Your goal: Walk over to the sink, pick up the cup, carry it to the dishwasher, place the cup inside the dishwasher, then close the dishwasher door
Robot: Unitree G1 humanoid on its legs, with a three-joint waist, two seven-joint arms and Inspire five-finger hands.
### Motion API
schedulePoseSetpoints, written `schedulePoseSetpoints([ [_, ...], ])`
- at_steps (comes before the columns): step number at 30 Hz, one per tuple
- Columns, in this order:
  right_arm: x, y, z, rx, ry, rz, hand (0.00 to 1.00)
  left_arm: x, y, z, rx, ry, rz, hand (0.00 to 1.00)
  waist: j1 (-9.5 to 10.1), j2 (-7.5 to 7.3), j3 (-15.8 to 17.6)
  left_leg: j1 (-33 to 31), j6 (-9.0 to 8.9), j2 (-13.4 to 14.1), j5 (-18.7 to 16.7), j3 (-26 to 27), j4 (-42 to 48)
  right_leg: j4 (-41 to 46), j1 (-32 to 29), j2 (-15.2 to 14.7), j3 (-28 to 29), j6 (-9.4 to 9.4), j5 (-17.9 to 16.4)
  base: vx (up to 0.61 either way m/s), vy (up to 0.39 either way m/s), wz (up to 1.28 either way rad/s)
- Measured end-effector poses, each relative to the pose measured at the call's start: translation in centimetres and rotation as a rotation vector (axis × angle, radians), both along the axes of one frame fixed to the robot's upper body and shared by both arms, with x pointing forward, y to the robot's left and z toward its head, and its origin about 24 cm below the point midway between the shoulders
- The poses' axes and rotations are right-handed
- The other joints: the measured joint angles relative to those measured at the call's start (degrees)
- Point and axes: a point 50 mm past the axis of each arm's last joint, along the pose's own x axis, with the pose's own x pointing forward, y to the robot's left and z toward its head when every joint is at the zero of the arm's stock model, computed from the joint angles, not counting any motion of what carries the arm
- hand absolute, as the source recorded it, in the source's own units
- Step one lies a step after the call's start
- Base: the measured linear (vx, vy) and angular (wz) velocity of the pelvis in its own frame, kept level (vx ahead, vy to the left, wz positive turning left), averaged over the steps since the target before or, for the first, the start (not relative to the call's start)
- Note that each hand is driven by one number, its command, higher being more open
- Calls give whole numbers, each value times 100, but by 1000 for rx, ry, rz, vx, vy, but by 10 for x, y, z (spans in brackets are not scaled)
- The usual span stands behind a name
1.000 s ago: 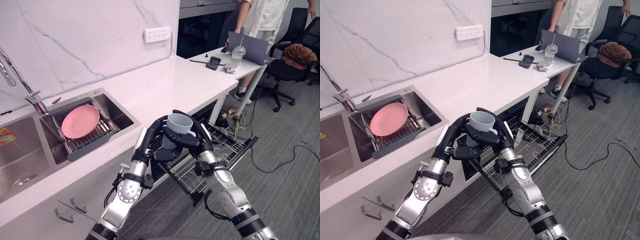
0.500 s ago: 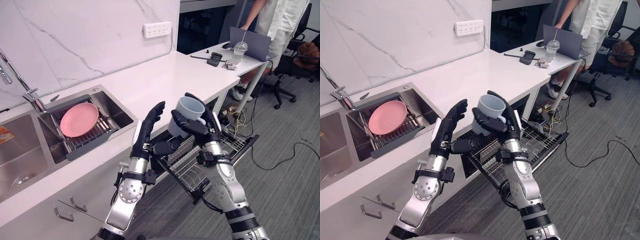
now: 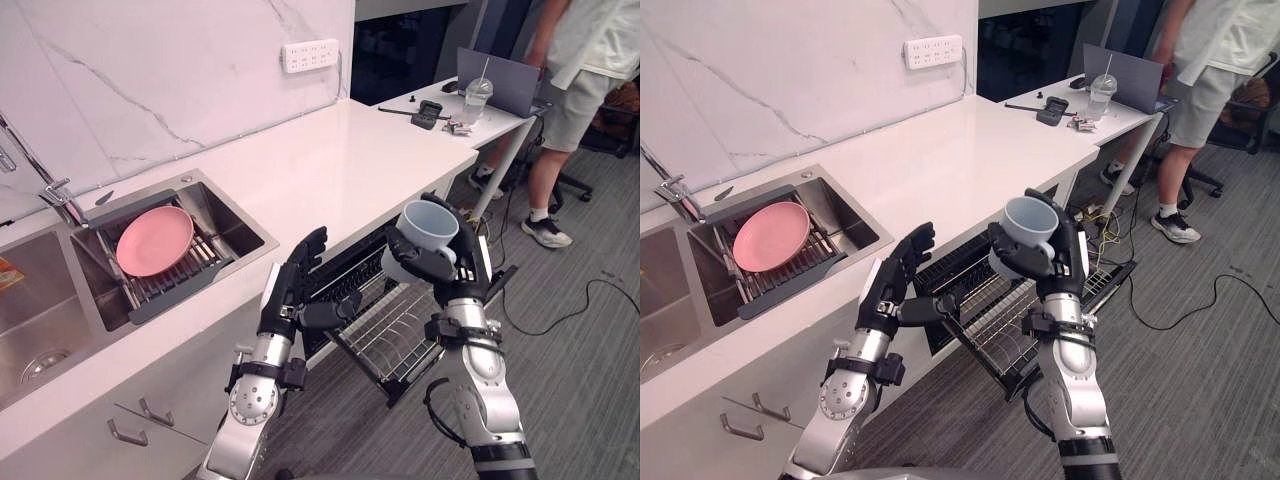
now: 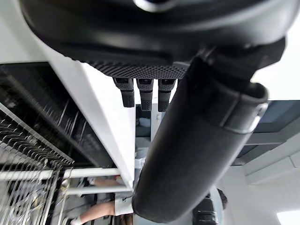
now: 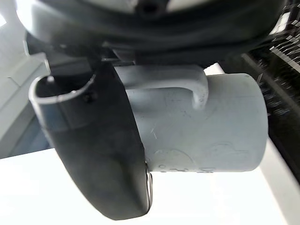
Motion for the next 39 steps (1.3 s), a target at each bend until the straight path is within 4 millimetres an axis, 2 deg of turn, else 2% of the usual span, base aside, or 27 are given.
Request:
schedulePoseSetpoints([
  [5,-13,-10,-18,-71,79,-34,30,-14,4,-20,-6,97,-32,90,-19,10,103,-7,-1,5,-2,16,0,1,-18,-2,17,1,0,0,0,0],
  [8,-19,-17,-35,-107,155,-54,30,-23,7,-44,9,205,-43,90,-20,19,111,-16,-4,5,-4,19,-1,-3,-43,-2,19,6,-4,0,0,0],
  [9,-21,-20,-44,-116,198,-64,30,-29,11,-62,26,285,-38,90,-26,26,119,-37,-3,33,-3,22,-1,-7,-49,-12,25,3,-2,0,0,0],
  [13,-26,-26,-67,-153,304,-85,30,-51,26,-105,85,490,-11,90,-43,76,153,-50,-4,19,-3,19,-1,-8,-55,-6,20,6,-2,0,0,0],
  [16,-29,-29,-77,-180,351,-103,30,-66,40,-128,149,605,18,90,-41,134,204,-56,-3,15,-2,7,-1,-7,-61,-8,9,7,-2,0,0,0],
  [19,-31,-30,-81,-231,377,-121,30,-77,51,-143,232,677,44,90,-39,162,226,-67,-2,9,-1,-16,-1,-8,-78,-12,-13,14,-7,0,0,3],
  [25,-27,-32,-83,-294,390,-145,30,-93,64,-160,294,777,87,90,-35,178,317,-129,10,-33,7,-81,-1,-29,-105,-50,-82,25,-13,1,3,6],
  [29,-10,-38,-79,-331,381,-169,30,-92,73,-163,307,793,139,90,-13,204,660,-342,53,-68,63,-200,1,-14,-261,-84,-200,54,12,-12,11,16],
  [32,9,-43,-70,-356,354,-183,30,-83,77,-163,309,783,154,90,39,277,1007,-545,69,-100,107,-245,78,57,-407,-103,-254,78,30,-9,14,12],
  [34,26,-44,-58,-370,313,-200,30,-72,78,-159,313,751,178,90,58,351,1361,-774,69,-138,106,-307,277,135,-540,-162,-314,102,46,-46,28,15],
  [39,56,-47,-29,-435,235,-226,30,-50,79,-149,310,675,206,90,213,433,1838,-1324,90,-134,78,-353,673,404,-988,-258,-359,112,51,-77,25,8],
])
